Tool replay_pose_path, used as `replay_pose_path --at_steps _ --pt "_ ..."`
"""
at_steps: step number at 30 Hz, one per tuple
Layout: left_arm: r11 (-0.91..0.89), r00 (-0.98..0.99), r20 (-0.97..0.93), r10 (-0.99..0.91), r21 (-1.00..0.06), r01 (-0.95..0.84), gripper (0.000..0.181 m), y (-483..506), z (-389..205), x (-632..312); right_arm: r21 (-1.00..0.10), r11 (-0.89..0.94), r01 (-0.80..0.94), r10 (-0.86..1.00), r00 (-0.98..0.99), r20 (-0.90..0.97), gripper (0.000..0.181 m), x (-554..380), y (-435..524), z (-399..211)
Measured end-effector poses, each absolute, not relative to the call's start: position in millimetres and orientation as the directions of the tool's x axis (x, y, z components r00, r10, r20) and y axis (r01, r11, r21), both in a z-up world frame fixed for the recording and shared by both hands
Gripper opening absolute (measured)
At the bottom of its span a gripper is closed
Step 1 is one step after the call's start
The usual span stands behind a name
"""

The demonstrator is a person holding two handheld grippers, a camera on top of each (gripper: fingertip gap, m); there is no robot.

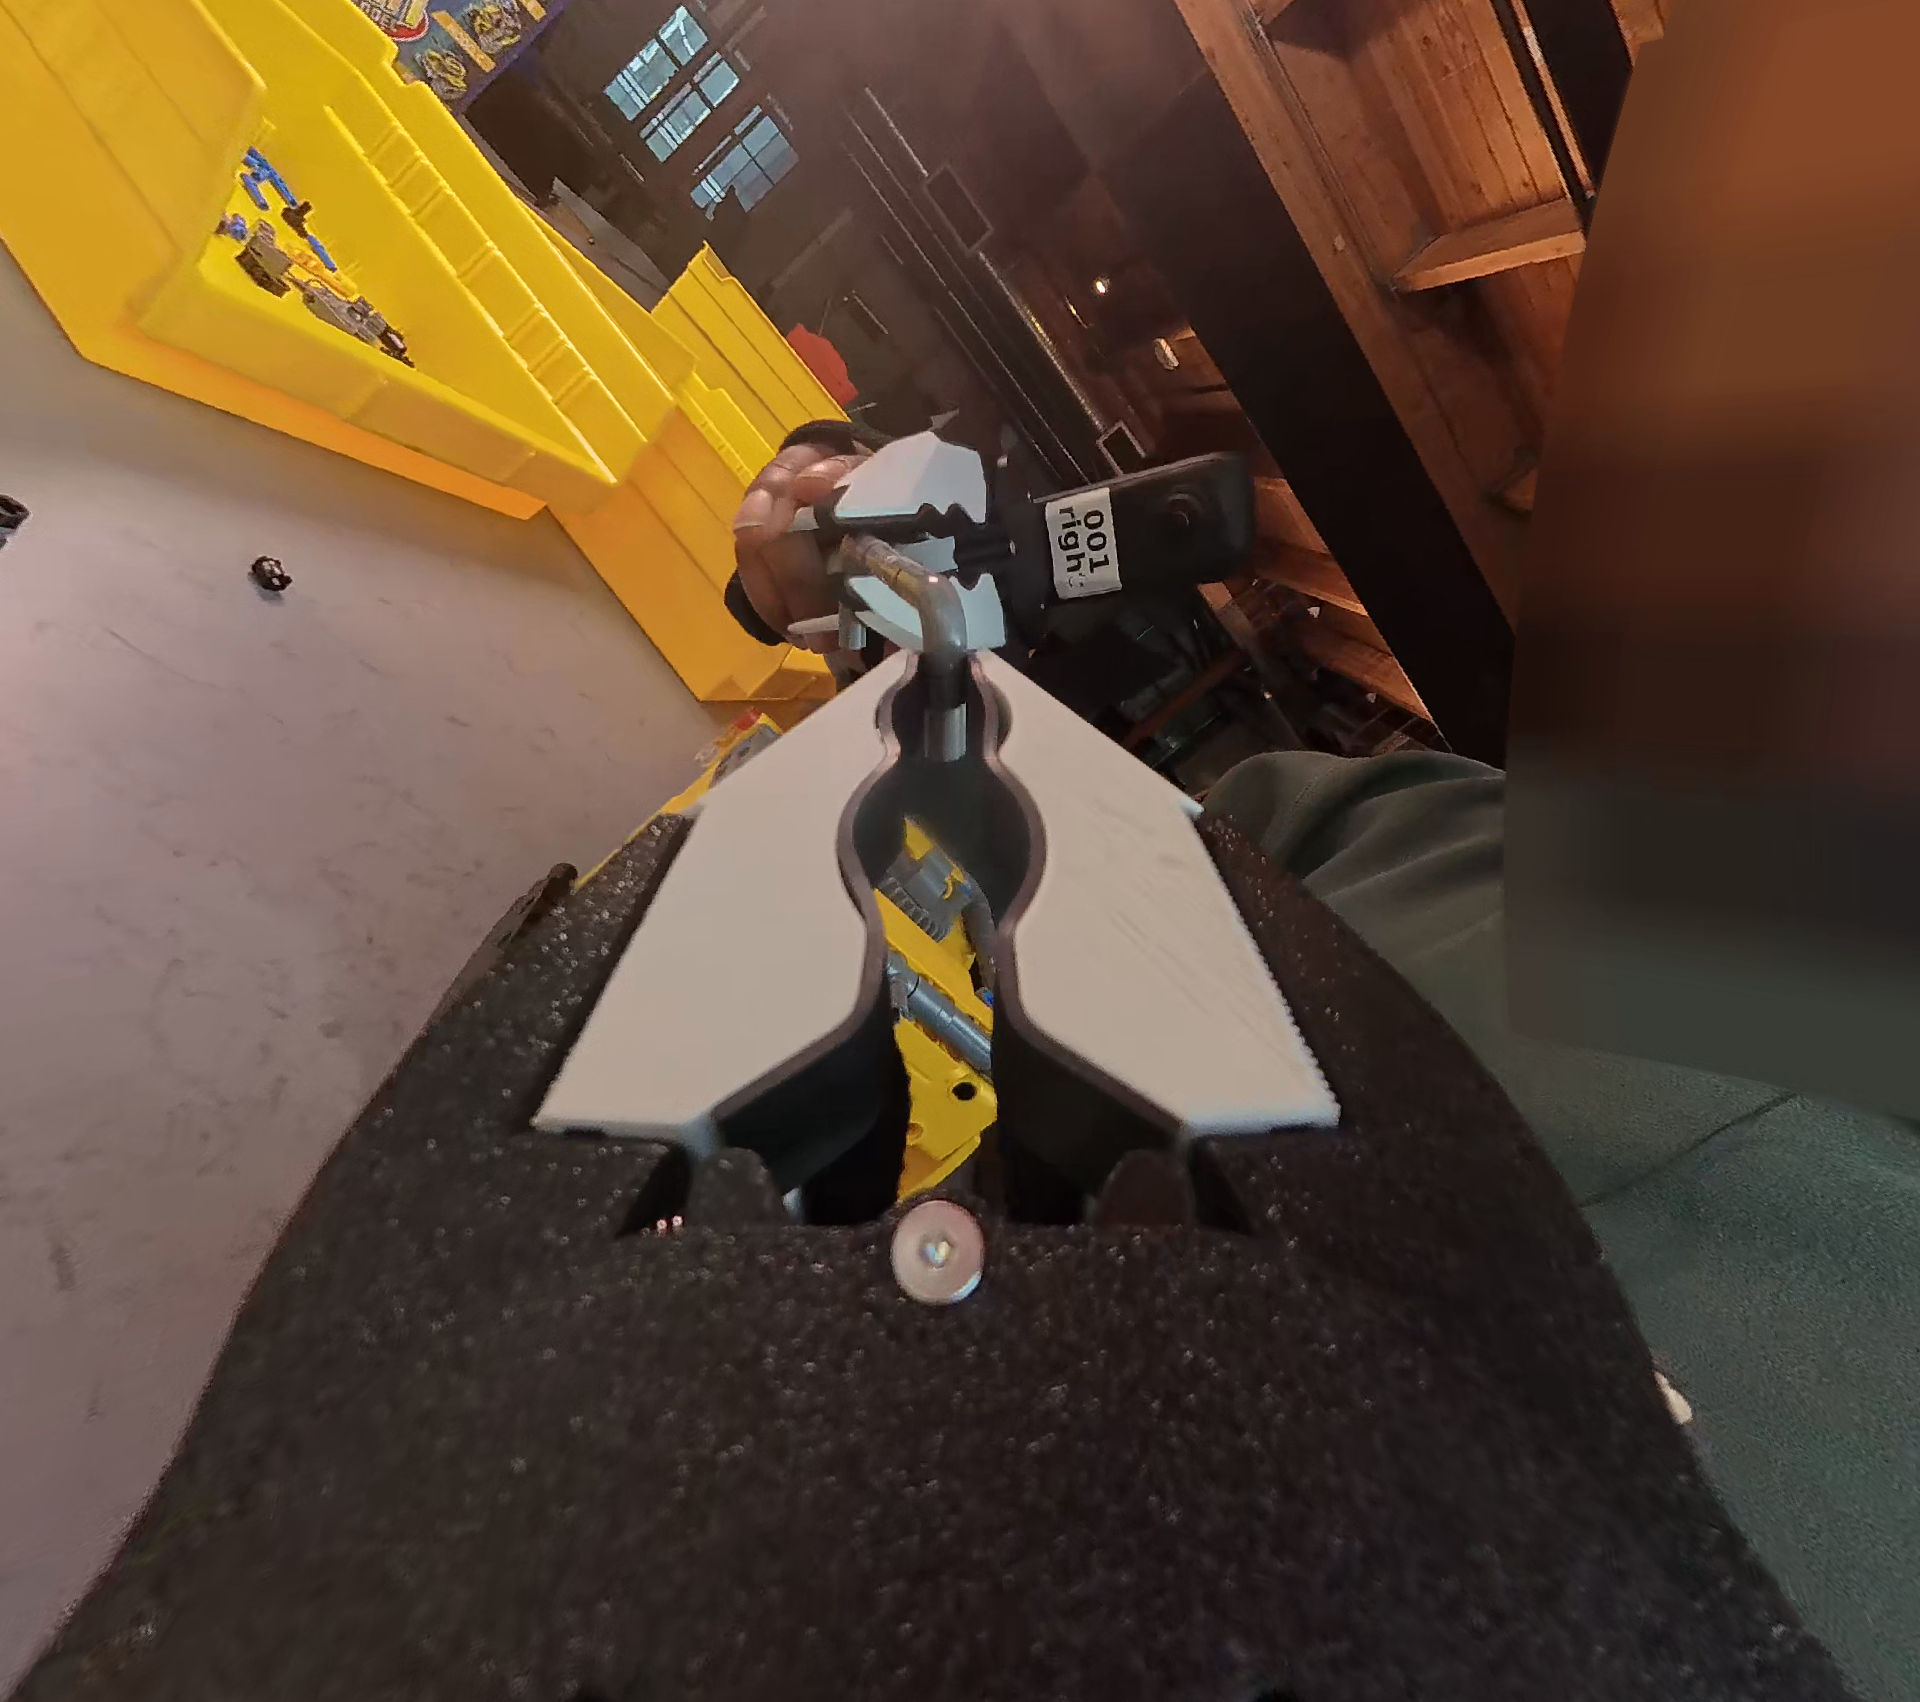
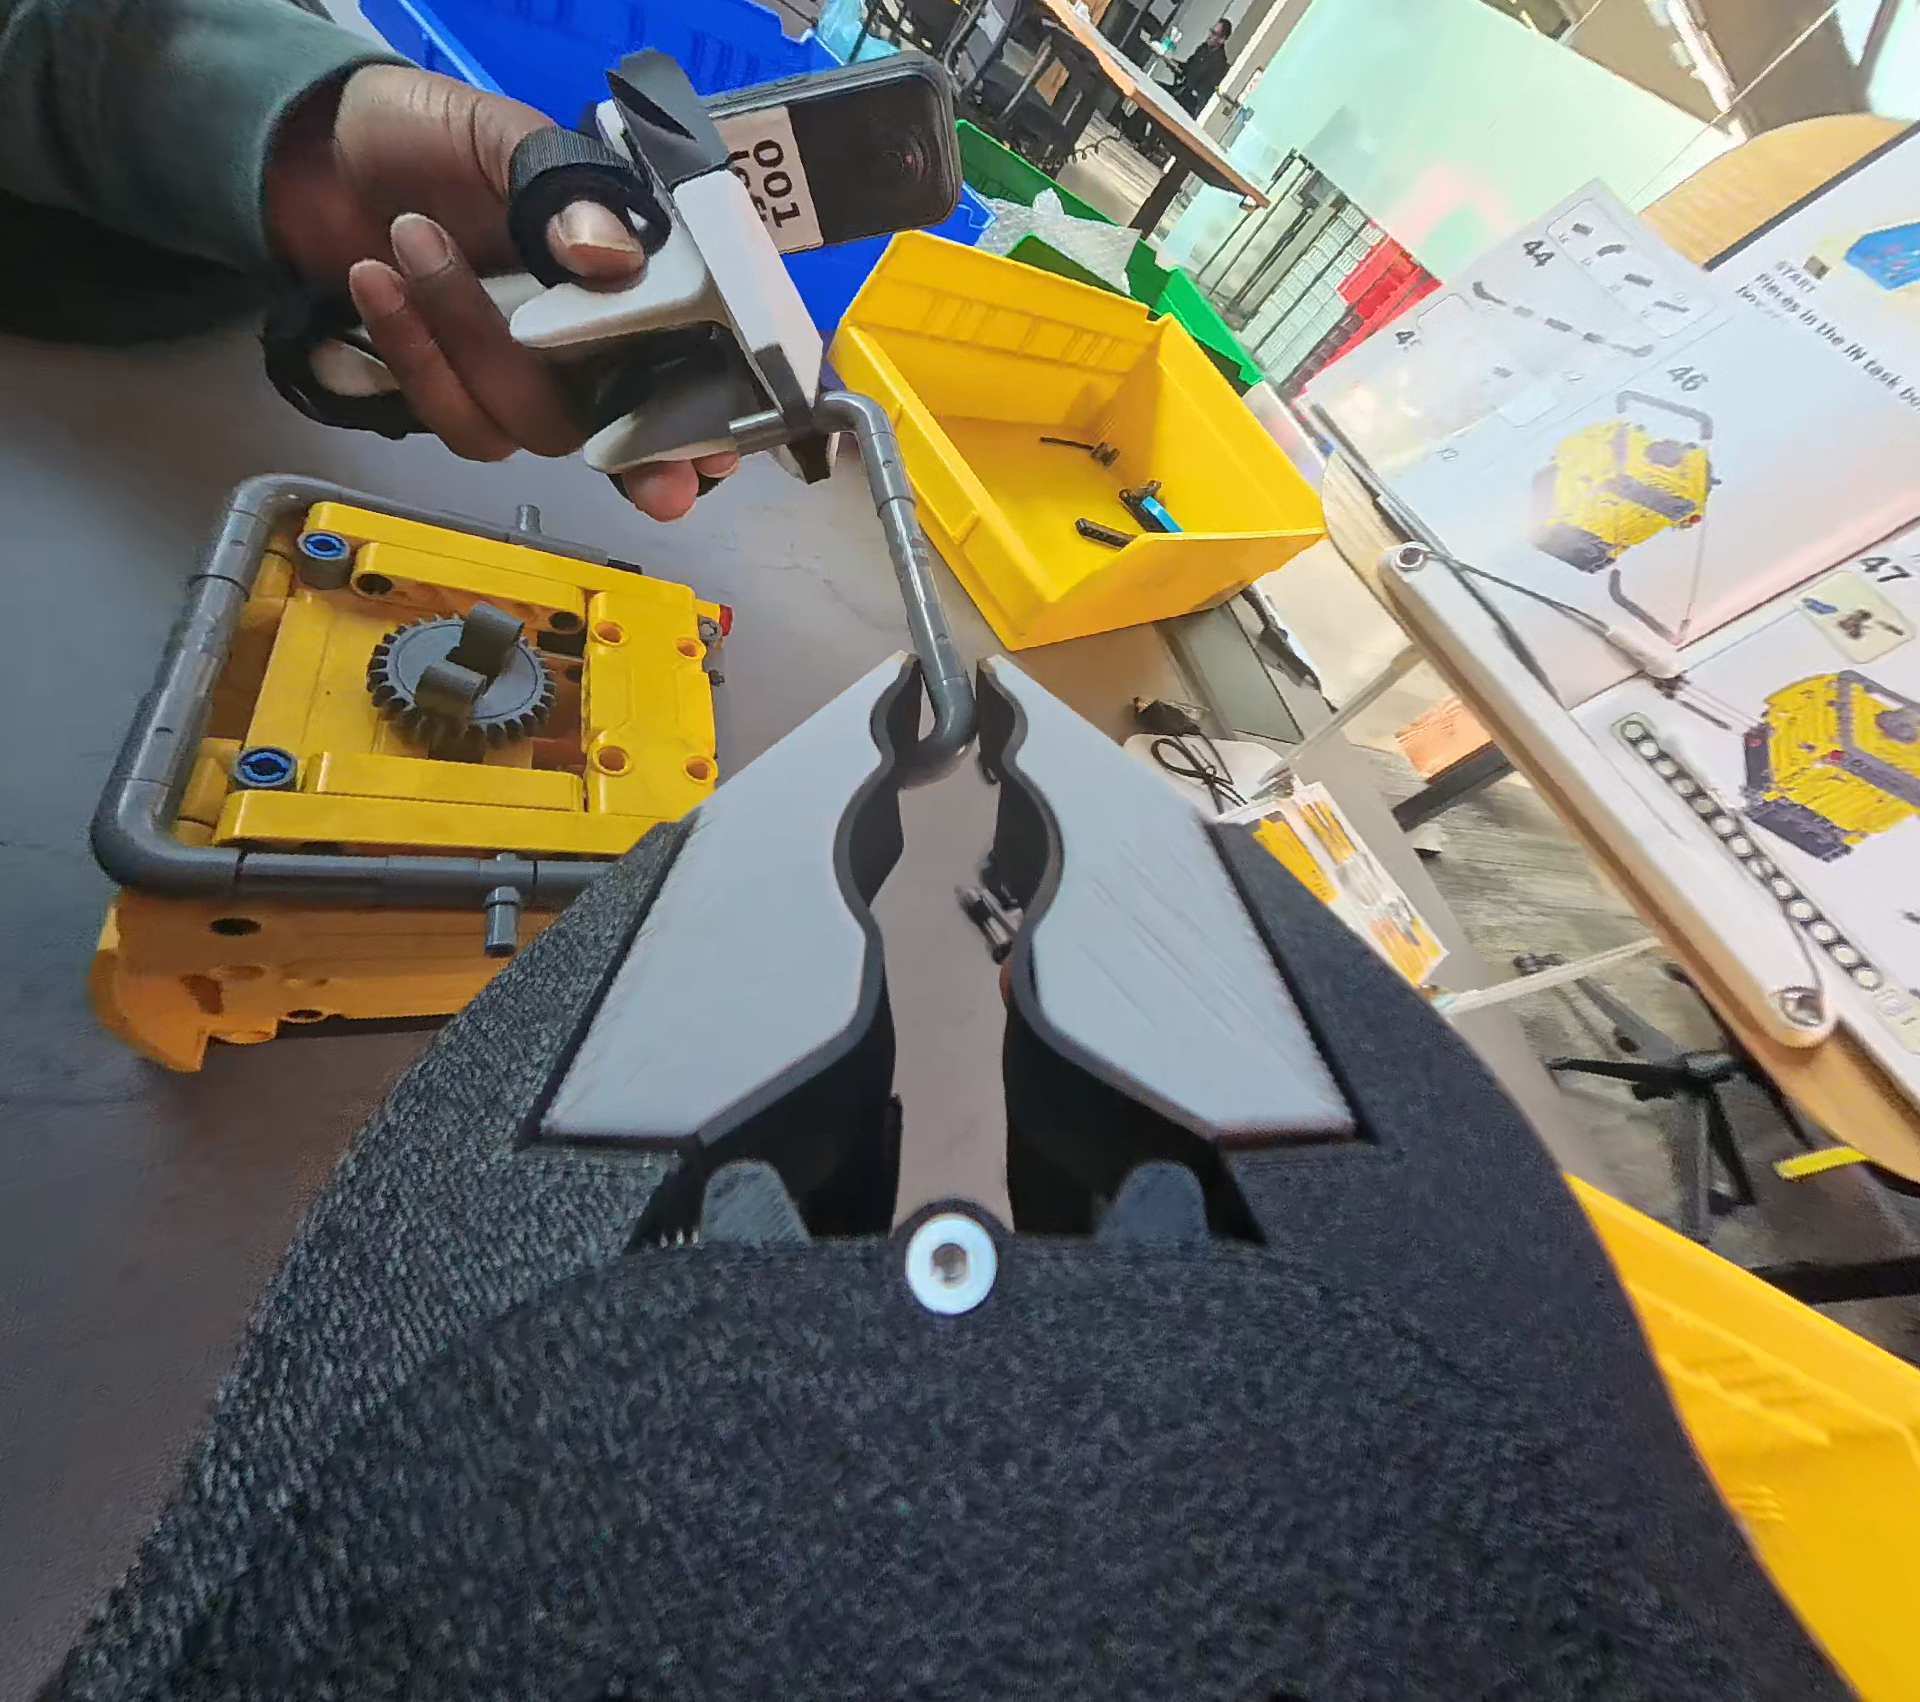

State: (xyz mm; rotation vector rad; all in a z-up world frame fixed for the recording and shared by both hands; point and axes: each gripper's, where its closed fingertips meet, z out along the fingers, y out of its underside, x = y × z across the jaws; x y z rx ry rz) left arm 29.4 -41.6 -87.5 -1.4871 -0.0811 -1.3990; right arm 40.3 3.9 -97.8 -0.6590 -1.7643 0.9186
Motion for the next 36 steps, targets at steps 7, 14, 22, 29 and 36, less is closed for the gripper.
replay_pose_path --at_steps 7,14,22,29,36 --pt "-0.469 0.274 0.791 -0.546 -0.561 0.682 0.005 -40 -91 25 -0.740 0.672 0.018 0.710 -0.297 0.638 0.010 37 5 -102" --pt "-0.470 0.314 0.780 -0.541 -0.590 0.656 0.005 -39 -95 28 -0.746 0.666 0.033 0.705 -0.356 0.614 0.008 40 0 -106" --pt "-0.477 0.262 0.802 -0.537 -0.545 0.689 0.005 -38 -93 25 -0.635 0.773 0.005 0.613 -0.268 0.744 0.007 38 1 -102" --pt "-0.480 0.247 0.809 -0.534 -0.530 0.699 0.005 -38 -94 25 -0.663 0.748 0.012 0.641 -0.270 0.719 0.008 38 1 -102" --pt "-0.491 0.158 0.834 -0.529 -0.452 0.745 0.006 -37 -92 16 -0.905 0.423 0.035 0.806 -0.471 0.358 0.036 62 5 -98"
